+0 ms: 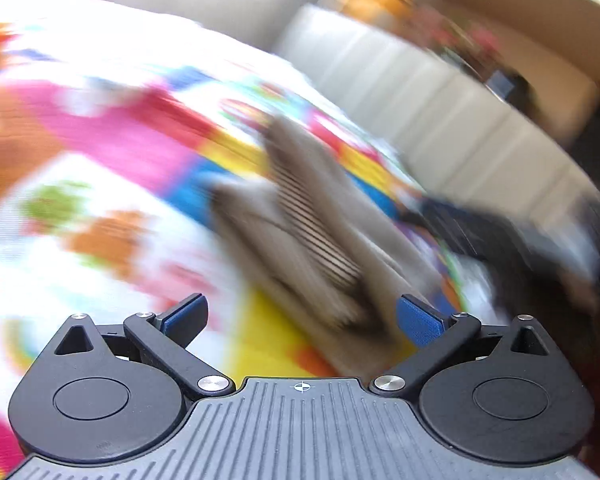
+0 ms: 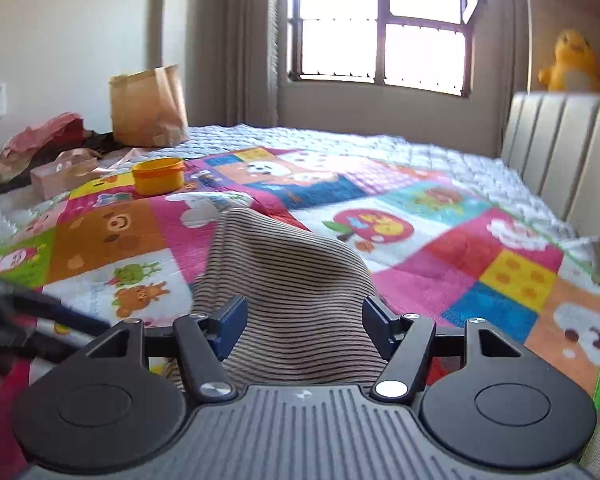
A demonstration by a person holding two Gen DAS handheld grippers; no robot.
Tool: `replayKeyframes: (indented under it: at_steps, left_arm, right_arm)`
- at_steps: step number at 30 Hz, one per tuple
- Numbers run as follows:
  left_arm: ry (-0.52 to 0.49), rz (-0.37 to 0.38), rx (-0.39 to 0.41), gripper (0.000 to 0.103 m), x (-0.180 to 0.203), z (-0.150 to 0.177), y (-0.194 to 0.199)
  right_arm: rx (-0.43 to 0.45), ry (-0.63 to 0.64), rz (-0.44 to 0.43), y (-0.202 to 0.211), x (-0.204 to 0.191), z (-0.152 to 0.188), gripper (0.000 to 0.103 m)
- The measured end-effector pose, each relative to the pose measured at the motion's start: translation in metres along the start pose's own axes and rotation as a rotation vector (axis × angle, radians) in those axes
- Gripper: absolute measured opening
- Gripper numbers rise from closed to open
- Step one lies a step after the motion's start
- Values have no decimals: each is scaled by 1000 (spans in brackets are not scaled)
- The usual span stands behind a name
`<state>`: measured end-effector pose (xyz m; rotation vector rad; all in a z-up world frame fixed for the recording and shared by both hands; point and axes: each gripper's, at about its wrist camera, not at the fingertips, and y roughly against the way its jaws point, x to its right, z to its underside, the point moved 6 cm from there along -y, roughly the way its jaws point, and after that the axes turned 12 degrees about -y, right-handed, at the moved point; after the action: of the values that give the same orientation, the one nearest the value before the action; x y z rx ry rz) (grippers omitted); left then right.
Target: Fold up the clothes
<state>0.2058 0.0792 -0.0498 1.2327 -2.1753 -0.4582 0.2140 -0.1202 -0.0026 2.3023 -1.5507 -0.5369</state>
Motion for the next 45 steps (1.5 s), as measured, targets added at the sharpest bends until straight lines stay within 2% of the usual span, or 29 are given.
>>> replayKeyframes:
  at_steps: [2,4,5,6,9,11,14,17,19,20,21,22,23,24,26,29,32,34,36,38,42,45]
  left_arm:
    - [63,-99,32,103,-18,-3,6]
    - [127,-197,63,103,-36,-6,12]
    - [149,-216,64,103,-42,-6,12]
    - [161,-215,54,103,-44,-4,11]
    - [174,-211,33,103,-50,5,6]
    - [175,-205,38,103,-54,12,9]
    - [179,-197,47,103,-60,20,12]
    - [180,-192,61,103,-60,21,11]
    - [174,-182,68,103,-60,22,11]
    - [175,-175,73,103,-61,23,12]
    - [179,-166,79,103,-63,23,13]
    - [184,-158,85,103,-64,24,13]
    - [190,-152,90,103,-65,24,14]
    - [195,-146,95,103,-66,25,14]
    - [195,-145,100,103,-65,25,14]
    - [182,-150,102,103,-63,26,14]
    - [202,-137,91,103,-64,20,18]
    - [230,-105,106,103,-64,10,28]
    - [237,-63,132,103,-61,-4,40]
    - [182,-5,170,103,-47,-24,50]
    - [22,113,208,103,-1,-66,48]
    - [-70,137,187,103,24,-85,29]
  right_arm:
    - [63,96,23,8,-32,9,64]
    - [58,121,19,1,-57,20,64]
    - [49,134,33,-6,-65,25,64]
    - [42,149,47,-12,-72,31,64]
    - [80,251,191,-25,-76,44,62]
    - [89,231,229,-21,-66,45,62]
    - [89,199,269,-18,-54,47,62]
    - [41,261,236,-31,-54,54,63]
    - [51,336,226,-34,-58,59,60]
    - [61,361,213,-33,-58,55,53]
    - [70,380,210,-30,-55,51,34]
    - [84,396,217,-25,-51,45,25]
    - [99,416,223,-18,-46,39,22]
    - [112,436,226,-12,-41,34,21]
    - [118,473,175,4,-37,25,19]
    - [110,496,85,28,-56,17,18]
    - [45,605,33,28,-93,40,18]
    - [-10,676,39,14,-111,70,18]
    - [-4,772,72,3,-125,96,19]
    - [20,821,97,1,-134,105,20]
    - [-20,723,85,-2,-132,91,21]
    - [-53,576,46,-1,-124,69,22]
